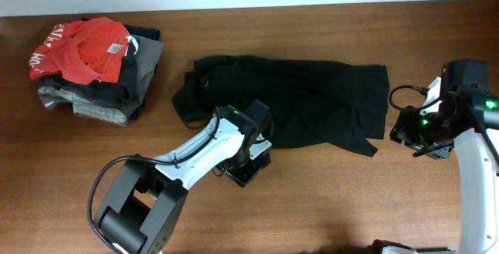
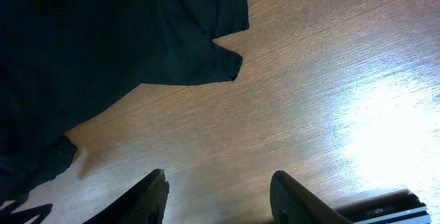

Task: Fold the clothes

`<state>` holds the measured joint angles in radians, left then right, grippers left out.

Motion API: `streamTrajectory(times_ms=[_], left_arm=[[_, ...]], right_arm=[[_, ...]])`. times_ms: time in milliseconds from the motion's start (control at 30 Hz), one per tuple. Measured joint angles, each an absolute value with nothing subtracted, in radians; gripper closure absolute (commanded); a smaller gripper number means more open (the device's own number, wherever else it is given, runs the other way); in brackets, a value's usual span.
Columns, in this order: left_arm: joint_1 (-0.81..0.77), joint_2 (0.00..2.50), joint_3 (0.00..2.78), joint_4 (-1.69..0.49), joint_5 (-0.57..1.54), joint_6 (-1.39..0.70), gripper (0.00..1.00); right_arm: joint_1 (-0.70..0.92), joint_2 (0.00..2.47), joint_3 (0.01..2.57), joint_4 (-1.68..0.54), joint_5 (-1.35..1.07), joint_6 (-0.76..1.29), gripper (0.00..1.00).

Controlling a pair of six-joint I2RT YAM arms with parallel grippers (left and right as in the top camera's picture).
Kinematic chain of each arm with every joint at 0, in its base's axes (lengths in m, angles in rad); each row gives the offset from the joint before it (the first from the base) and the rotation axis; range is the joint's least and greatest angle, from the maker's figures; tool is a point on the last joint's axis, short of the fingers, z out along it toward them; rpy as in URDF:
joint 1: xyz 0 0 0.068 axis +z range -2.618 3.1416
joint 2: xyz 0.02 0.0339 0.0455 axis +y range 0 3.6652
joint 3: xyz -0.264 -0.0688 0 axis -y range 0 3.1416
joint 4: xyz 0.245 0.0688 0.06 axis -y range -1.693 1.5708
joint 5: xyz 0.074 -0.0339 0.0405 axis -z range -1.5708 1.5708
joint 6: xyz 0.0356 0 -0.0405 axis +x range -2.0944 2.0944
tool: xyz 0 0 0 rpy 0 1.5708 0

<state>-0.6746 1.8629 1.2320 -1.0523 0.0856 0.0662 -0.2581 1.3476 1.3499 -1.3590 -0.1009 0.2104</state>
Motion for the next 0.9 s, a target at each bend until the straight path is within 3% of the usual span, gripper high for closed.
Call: streamTrajectory(times_ms=[500, 600, 700, 900], left_arm=[[-0.688, 1.863, 1.232, -0.956, -0.102, 0.067, 0.51], [-0.696, 1.863, 1.232, -0.956, -0.097, 0.066, 0.62], [-0.703, 1.863, 1.232, -0.956, -0.075, 0.067, 0.64], [-0.714, 1.863, 1.232, -0.957, -0.04, 0.059, 0.91]], right_arm=[[-0.258, 1.348, 1.35, -1.345, -0.101, 0.21, 0.47], [-0.258, 1.348, 1.35, -1.338, -0.101, 0.21, 0.47], [-0.258, 1.348, 1.35, -1.334, -0.101, 0.21, 0.47], [-0.258, 1.348, 1.35, -1.332, -0.093, 0.21, 0.43]])
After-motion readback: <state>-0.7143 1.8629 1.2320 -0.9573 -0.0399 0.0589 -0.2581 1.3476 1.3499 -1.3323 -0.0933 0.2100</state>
